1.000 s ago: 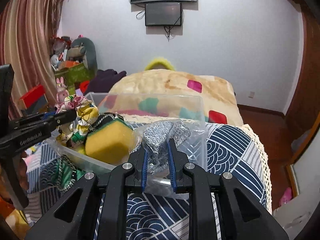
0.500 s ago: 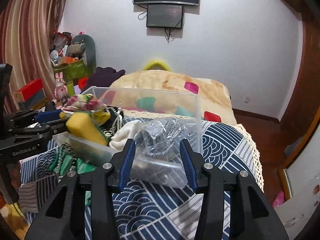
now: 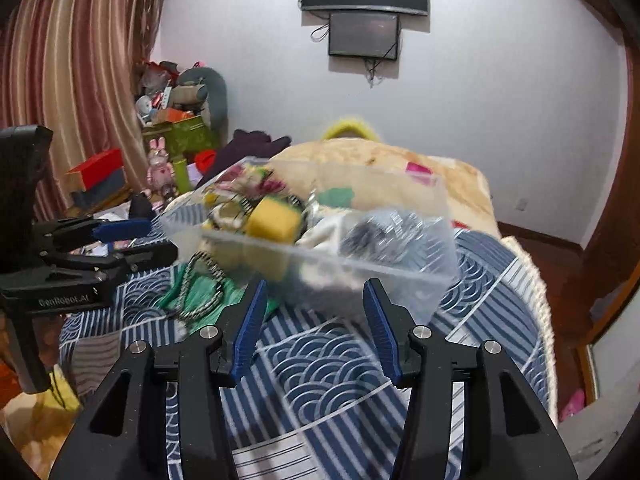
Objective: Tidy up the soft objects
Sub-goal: 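Grasp the green knit glove with the right tool while the left tool grasps the rope bracelet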
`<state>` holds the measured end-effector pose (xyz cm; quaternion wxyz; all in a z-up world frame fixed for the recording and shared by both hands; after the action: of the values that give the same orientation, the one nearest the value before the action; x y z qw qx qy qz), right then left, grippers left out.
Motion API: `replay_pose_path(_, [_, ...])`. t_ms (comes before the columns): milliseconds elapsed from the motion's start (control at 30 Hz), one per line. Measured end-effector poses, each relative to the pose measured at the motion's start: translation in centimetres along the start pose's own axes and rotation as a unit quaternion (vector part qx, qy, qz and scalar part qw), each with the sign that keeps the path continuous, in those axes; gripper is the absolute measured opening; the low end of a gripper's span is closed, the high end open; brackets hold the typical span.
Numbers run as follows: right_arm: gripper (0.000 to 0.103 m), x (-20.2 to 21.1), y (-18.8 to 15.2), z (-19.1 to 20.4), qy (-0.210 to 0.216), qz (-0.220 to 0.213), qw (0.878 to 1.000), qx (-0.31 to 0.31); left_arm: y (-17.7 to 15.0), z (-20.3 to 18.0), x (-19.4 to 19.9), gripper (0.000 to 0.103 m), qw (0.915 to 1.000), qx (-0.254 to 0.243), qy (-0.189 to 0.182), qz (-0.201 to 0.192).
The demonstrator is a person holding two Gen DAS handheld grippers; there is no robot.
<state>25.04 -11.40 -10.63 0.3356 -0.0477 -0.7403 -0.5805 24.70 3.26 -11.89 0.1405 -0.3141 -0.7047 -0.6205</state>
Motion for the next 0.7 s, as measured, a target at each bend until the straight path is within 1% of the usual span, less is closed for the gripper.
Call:
replay_pose_path(33, [0.047,-0.3,-0.4,0.5,0.006,0.007,1.0,0.002,-0.3,0.1,-0.2,0.059,1.0,0.001,-0.001,0.003])
replay_pose_path(100, [0.047,-0.9,-0.9,1.2,0.013,0.017,1.0,0.007,-1.0,0.3,-0.7,0.047,0.9999,0.006,-0.006,0.01])
replay_pose_path(200, [0.047,-1.9,-1.6,2.8,0.025,0.032,0.999,0.017,-1.5,0.6,-1.7,0.039,0.9996,0.013,-0.012,0.02])
replay_pose_path(267, [0.047,-2.4,-1.9,3.6,0.032,0.041,0.998,0.021,-1.6,0.9,-2.4,0.036,0.9995,0.019,-0.012,0.024])
replay_pose_path(300, [0.047,-2.8,-2.0,4.0,0.034,0.045,0.998,0.023,-1.6,1.0,-2.7,0.033,0.9993,0.022,-0.014,0.025])
replay_pose_path(367, [0.047,-3.2,-2.1,4.6,0.039,0.051,0.998,0.025,-1.4,1.2,-3.1,0.029,0.9993,0.026,-0.014,0.025])
replay_pose_path(433, [0.047,-3.9,-2.3,5.1,0.047,0.06,0.997,0.025,-1.2,1.3,-3.3,0.029,0.9993,0.028,-0.012,0.02])
replay_pose_path(500, [0.047,-4.4,-2.3,5.4,0.053,0.068,0.996,0.025,-0.9,1.1,-3.4,0.029,0.9992,0.031,-0.02,0.016])
replay_pose_path(600, [0.047,-5.1,-2.6,5.9,0.065,0.083,0.994,0.021,-0.9,0.9,-3.9,0.027,0.9994,0.02,-0.018,0.02])
replay_pose_path(633, [0.047,-5.2,-2.7,6.1,0.069,0.088,0.994,0.021,-1.0,0.8,-4.1,0.024,0.9995,0.016,-0.016,0.023])
replay_pose_path(667, [0.047,-5.3,-2.9,6.3,0.075,0.093,0.993,0.021,-1.1,0.8,-4.4,0.016,0.9995,0.012,-0.013,0.026])
replay_pose_path(700, [0.047,-5.6,-3.1,6.5,0.077,0.097,0.992,0.022,-1.3,0.9,-4.5,0.01,0.9994,0.011,-0.013,0.031])
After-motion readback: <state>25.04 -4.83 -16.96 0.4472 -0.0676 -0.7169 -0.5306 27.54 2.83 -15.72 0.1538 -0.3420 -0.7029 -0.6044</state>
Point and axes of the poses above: each gripper's, at about its wrist camera, not at the fingertips, and x roughly against the way its jaws point, z to its left, y to its top, the point moved 9 cm from there along -x, roughly the way its jaws point, and after that the axes turned 9 degrees about -y, right-handed, at the moved point
